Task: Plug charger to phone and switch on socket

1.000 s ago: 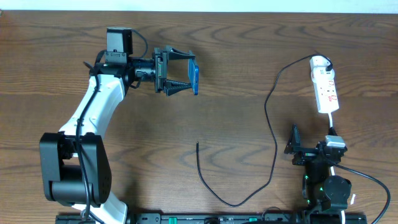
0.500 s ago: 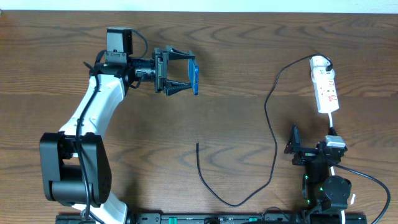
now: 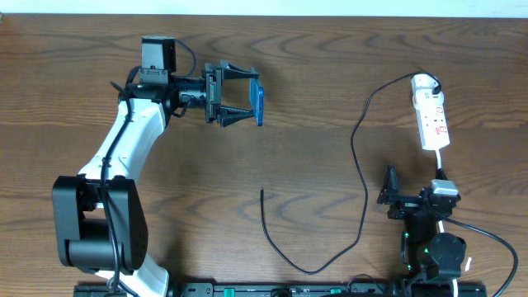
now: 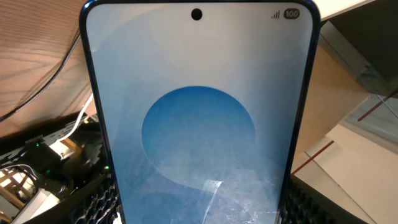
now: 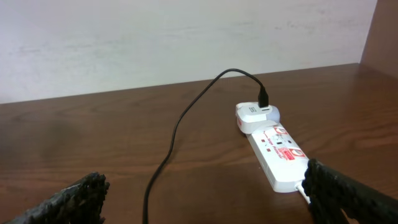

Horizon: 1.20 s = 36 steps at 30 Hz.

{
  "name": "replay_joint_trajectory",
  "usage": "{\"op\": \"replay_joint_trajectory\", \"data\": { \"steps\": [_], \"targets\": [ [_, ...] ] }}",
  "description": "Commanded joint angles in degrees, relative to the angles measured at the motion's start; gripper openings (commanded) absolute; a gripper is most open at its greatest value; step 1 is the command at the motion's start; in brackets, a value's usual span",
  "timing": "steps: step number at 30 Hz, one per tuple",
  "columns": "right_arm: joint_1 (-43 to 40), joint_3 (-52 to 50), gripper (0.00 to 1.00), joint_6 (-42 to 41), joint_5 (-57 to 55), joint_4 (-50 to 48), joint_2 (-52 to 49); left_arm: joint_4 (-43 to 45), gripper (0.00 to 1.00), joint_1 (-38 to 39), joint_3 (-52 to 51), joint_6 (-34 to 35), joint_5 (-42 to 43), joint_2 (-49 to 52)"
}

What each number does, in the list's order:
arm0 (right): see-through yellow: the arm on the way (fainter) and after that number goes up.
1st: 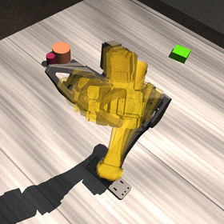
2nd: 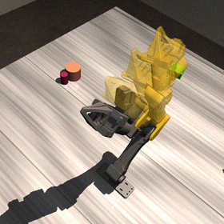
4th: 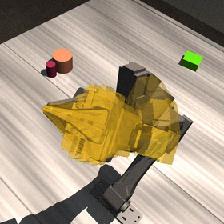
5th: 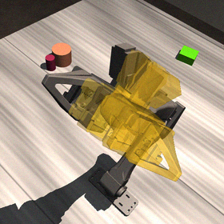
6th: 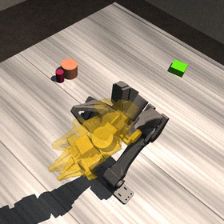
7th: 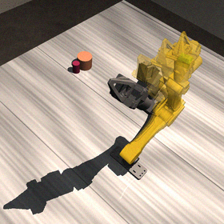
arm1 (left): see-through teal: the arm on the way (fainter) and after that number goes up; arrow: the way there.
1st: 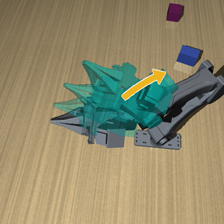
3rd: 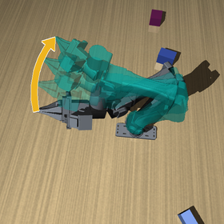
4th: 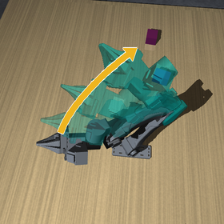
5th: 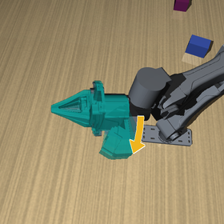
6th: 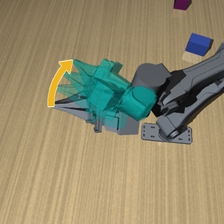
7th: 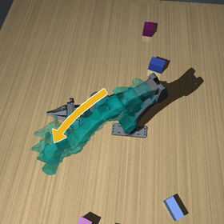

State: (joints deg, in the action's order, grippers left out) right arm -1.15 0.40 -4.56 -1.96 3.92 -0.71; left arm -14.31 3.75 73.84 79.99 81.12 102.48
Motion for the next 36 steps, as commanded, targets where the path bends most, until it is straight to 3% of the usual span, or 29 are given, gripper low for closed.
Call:
{"op": "replay_joint_trajectory", "data": {
  "steps": [1, 19, 36],
  "targets": [
    [0.76, -0.09, 0.99, -0.74, -0.48, 0.17, 0.22, 0.39, 0.07, -0.24, 0.28, -0.22, 2.64, -1.66],
    [0.76, -0.09, 0.99, -0.74, -0.48, 0.17, 0.22, 0.39, 0.07, -0.26, 0.28, -3.48, 1.57, -1.66],
    [0.76, -0.09, 0.99, -0.74, -0.48, 0.17, 0.22, 0.31, 0.07, -0.26, 0.26, -11.21, -8.17, -1.62]
  ]
}}
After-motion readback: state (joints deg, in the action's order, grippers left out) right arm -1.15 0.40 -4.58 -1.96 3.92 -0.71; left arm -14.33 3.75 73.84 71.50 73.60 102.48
